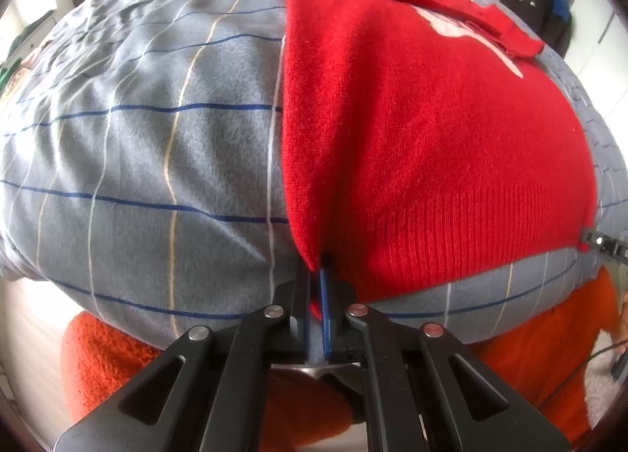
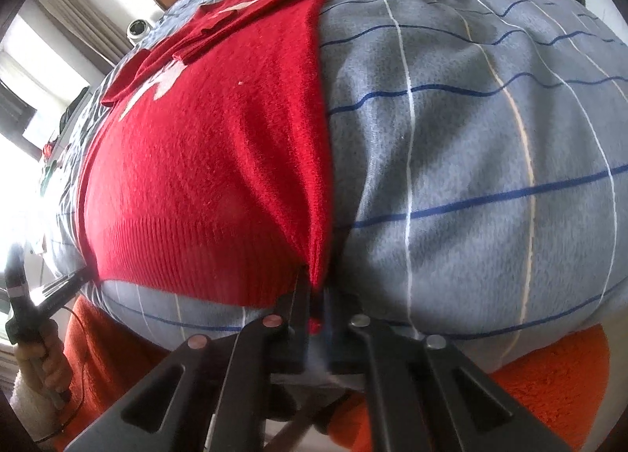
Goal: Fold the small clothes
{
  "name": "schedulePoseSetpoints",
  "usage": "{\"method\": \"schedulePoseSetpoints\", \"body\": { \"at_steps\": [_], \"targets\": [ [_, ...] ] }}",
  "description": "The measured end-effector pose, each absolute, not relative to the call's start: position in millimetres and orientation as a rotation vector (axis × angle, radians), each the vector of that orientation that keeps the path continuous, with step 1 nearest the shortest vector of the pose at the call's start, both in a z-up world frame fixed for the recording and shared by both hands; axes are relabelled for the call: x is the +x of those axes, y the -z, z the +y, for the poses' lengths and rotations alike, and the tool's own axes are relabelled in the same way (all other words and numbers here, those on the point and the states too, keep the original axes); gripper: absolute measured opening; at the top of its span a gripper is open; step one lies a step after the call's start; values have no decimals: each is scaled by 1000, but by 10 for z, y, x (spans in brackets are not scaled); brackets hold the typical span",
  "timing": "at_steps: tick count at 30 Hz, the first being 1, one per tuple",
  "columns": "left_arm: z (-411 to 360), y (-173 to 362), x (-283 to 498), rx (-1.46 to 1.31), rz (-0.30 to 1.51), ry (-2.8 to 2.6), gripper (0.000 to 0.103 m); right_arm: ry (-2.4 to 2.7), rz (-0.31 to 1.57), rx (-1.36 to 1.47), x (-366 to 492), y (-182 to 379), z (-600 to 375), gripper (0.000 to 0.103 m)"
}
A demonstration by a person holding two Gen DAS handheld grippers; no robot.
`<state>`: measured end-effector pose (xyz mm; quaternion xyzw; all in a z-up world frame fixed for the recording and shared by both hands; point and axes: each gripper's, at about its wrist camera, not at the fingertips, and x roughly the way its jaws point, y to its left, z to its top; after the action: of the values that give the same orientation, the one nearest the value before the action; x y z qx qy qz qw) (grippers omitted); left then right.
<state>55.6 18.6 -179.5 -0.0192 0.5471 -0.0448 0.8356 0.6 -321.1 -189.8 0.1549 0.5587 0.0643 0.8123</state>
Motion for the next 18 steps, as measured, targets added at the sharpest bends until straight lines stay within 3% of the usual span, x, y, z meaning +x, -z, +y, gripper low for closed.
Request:
{"method": "schedulePoseSetpoints", "body": {
  "at_steps": [4, 6, 8, 9, 11, 13, 18],
  "targets": [
    [181, 1780, 536, -40, 1159, 88, 6, -142, 1182, 354, -35, 1892, -3260, 4],
    [187, 1738, 468, -41, 1181, 89, 17, -152, 1181, 372, -54, 1882, -3290, 9],
    [227, 1667, 362, -37, 1200, 81, 47, -164, 1200, 390, -94, 1857, -3330, 19],
    [250, 1627, 310, -32, 1205, 73, 52, -163, 1217, 390, -124, 1835, -3357, 29],
    [326, 1510, 179, -11, 1187, 57, 54, -133, 1265, 350, -186, 1769, -3420, 40],
    [419, 1387, 100, 1, 1156, 37, 56, -63, 1270, 255, -229, 1636, -3505, 40],
    [547, 1093, 168, -62, 1072, -3, 58, -51, 1076, -69, 116, 964, -3337, 41]
  ]
}}
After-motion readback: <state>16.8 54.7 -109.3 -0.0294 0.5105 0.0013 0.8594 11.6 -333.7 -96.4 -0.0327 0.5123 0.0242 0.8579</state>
